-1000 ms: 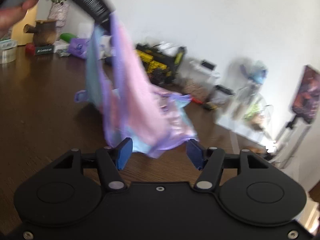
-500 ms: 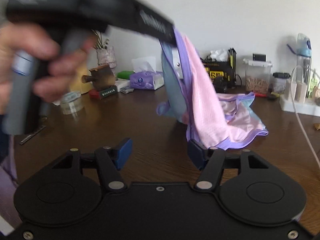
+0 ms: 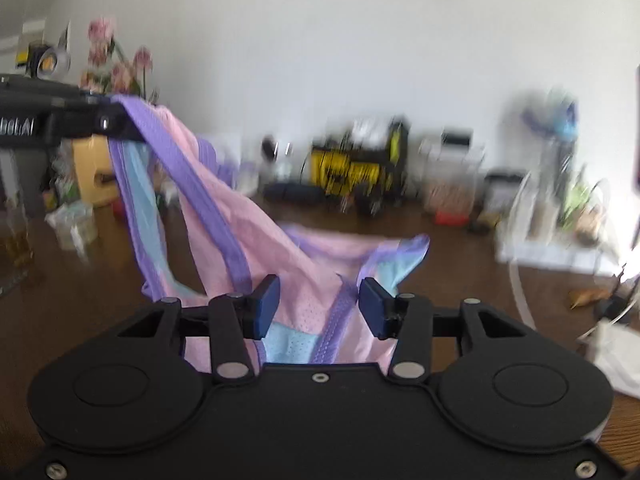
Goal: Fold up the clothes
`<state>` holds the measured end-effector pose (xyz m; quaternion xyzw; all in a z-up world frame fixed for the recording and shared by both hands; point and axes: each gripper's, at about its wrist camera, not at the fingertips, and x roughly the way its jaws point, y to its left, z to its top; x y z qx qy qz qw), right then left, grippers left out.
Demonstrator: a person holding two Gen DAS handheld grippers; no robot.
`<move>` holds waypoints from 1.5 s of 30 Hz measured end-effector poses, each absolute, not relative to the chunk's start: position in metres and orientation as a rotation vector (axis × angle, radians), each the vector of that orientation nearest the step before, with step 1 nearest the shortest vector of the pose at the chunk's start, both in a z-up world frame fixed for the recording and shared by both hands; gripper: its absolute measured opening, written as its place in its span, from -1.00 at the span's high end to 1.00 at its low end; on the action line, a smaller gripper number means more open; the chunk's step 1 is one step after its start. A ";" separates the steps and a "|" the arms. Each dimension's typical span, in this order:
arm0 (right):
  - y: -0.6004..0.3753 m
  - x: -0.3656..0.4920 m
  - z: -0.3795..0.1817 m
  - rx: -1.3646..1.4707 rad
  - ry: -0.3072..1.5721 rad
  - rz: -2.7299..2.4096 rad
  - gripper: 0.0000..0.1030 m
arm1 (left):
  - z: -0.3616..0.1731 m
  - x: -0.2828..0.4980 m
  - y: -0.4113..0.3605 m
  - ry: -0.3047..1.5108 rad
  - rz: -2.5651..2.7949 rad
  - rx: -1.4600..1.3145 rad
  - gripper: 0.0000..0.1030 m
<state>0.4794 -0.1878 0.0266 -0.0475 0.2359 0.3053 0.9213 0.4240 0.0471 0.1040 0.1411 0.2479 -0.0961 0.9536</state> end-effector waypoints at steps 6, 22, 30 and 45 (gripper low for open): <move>-0.184 0.453 0.005 -0.239 0.512 0.591 -0.15 | 0.057 0.435 0.061 0.603 -0.165 0.260 0.89; -0.101 0.417 -0.009 -0.566 0.363 0.587 0.26 | 0.106 0.396 0.072 0.452 -0.191 0.217 0.89; -0.083 0.411 -0.009 -0.515 0.319 0.542 0.16 | 0.119 0.384 0.061 0.415 -0.215 0.234 0.89; -0.084 0.408 -0.006 -0.425 0.309 0.519 -0.22 | 0.121 0.378 0.057 0.394 -0.221 0.254 0.89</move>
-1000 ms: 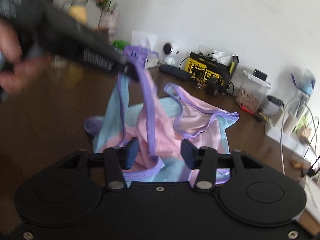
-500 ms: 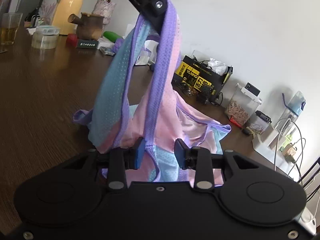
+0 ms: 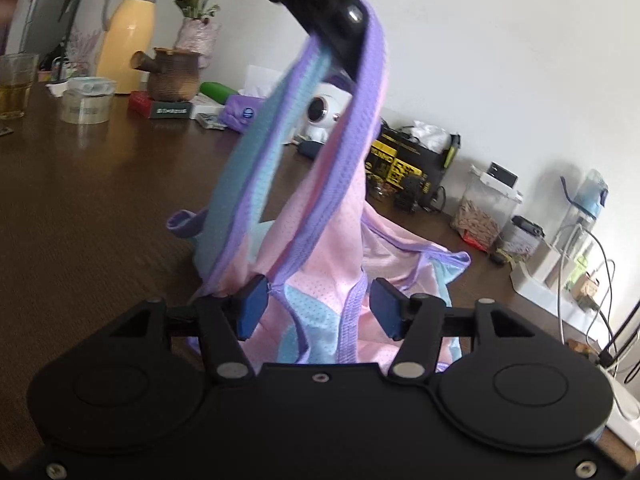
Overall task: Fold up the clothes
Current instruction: 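Lift the garment with the right gripper while the left gripper holds its trim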
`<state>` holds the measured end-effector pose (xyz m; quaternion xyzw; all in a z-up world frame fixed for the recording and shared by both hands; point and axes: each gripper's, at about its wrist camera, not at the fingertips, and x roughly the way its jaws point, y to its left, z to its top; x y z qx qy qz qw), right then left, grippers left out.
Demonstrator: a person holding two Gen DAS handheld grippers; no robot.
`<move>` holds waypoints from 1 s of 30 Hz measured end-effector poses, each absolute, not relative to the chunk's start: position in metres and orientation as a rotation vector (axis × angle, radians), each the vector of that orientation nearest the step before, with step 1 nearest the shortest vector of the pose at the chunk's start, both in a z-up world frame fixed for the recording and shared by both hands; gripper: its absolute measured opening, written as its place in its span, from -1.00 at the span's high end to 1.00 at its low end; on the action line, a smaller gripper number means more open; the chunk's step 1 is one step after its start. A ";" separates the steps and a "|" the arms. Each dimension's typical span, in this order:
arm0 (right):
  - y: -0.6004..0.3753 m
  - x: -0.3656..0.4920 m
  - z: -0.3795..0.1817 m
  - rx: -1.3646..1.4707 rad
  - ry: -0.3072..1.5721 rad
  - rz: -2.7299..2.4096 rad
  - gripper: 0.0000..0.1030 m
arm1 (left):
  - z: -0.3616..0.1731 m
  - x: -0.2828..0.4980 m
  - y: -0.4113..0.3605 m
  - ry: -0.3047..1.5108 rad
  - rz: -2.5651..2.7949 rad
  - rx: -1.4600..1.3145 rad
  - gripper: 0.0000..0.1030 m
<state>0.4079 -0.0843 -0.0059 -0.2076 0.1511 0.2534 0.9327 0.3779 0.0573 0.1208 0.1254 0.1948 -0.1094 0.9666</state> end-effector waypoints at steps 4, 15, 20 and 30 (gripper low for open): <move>-0.096 0.399 -0.001 -0.465 0.271 0.467 -0.22 | 0.119 0.384 0.066 0.406 -0.170 0.252 0.89; -0.149 0.392 0.006 -0.413 0.314 0.368 -0.22 | 0.112 0.369 0.057 0.409 -0.225 0.278 0.89; -0.141 0.369 0.010 -0.353 0.323 0.507 -0.23 | 0.112 0.366 0.051 0.405 -0.218 0.299 0.88; -0.108 0.420 -0.010 -0.418 0.339 0.448 0.36 | 0.113 0.351 0.046 0.383 -0.197 0.310 0.88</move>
